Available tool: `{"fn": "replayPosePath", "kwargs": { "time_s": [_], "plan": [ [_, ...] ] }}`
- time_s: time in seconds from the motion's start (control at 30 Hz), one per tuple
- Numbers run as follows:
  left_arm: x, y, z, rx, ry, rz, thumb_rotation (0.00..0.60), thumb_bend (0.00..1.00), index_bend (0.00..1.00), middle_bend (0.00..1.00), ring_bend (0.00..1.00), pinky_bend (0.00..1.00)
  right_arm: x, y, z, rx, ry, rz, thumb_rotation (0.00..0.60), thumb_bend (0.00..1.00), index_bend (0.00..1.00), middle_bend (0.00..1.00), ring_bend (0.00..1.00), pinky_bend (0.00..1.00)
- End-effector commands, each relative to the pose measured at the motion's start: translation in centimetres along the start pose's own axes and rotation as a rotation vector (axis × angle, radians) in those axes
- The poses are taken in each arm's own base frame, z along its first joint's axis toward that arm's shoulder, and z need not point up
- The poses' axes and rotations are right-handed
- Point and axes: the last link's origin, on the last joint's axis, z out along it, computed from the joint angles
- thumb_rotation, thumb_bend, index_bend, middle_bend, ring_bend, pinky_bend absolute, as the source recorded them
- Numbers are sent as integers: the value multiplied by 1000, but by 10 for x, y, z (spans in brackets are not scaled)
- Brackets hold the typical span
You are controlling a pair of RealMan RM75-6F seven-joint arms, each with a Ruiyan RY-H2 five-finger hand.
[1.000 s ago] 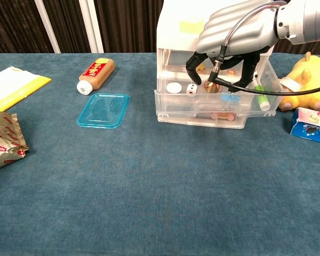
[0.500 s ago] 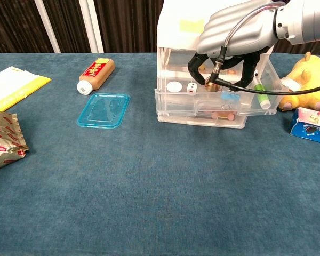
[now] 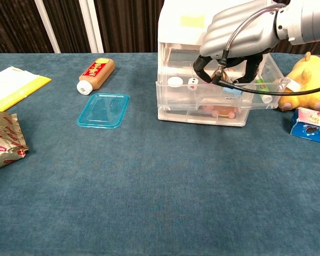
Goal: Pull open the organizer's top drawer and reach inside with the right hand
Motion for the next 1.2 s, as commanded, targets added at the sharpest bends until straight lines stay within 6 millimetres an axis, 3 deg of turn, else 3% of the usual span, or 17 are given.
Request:
{"fn": "replayPosePath", "kwargs": {
  "time_s": [0.03, 0.63, 1.2],
  "plan": [
    [0, 0, 0, 0, 0, 1, 600, 418, 104, 25, 0, 0, -1, -3, -1, -3, 8, -11, 600, 284, 439, 975, 965, 978],
    [-1, 1, 0, 0, -12, 7, 600, 418, 104, 25, 0, 0, -6, -7, -5, -56, 23, -73, 600, 284, 386, 982, 972, 983],
    [-2, 0, -1, 9, -23, 13, 600, 418, 104, 24, 0, 0, -3, -12, -9, -13, 19, -29, 600, 284, 447, 983, 973, 983]
  ]
}}
